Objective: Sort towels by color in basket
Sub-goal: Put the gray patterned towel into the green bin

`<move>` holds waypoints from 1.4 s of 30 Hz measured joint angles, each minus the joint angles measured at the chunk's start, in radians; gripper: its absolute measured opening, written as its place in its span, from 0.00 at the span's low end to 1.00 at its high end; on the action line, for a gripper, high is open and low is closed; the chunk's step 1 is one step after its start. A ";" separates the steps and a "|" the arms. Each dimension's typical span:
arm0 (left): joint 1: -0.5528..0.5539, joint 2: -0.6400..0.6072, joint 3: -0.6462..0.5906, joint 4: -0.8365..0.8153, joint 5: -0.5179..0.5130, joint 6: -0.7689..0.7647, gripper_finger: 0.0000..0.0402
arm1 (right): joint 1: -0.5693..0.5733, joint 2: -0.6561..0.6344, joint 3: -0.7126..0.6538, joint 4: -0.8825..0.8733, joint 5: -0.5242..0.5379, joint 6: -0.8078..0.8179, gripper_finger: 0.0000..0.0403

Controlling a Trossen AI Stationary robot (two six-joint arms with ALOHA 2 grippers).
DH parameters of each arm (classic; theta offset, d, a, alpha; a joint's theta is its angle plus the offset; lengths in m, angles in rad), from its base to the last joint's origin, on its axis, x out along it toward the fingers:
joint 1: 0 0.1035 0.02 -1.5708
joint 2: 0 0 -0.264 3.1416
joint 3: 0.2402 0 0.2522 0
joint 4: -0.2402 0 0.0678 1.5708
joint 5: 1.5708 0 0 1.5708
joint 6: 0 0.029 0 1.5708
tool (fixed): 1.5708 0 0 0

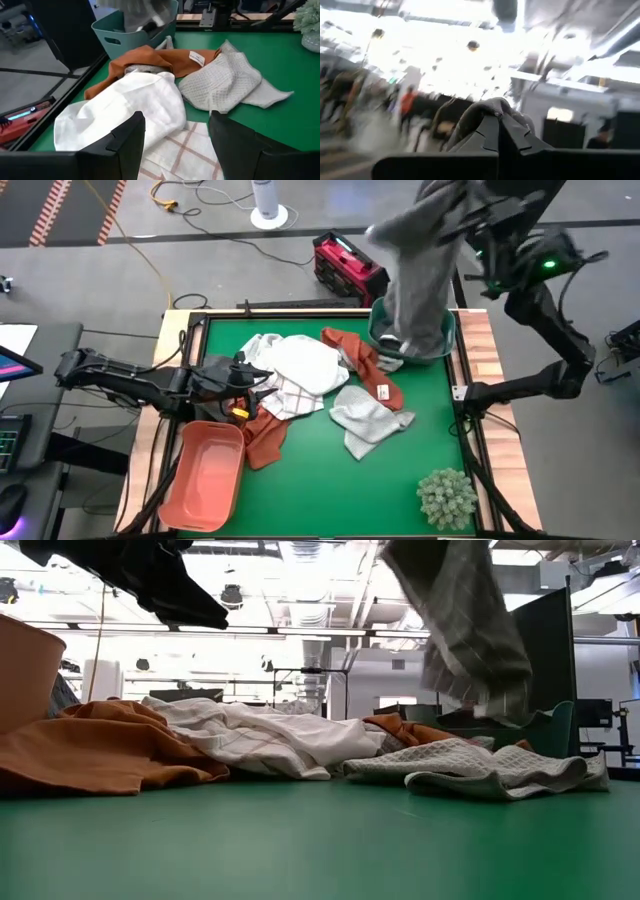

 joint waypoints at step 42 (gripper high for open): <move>0.000 -0.008 0.000 -0.029 -0.007 0.018 0.52 | -0.089 0.335 -0.119 -0.278 -0.190 0.398 0.05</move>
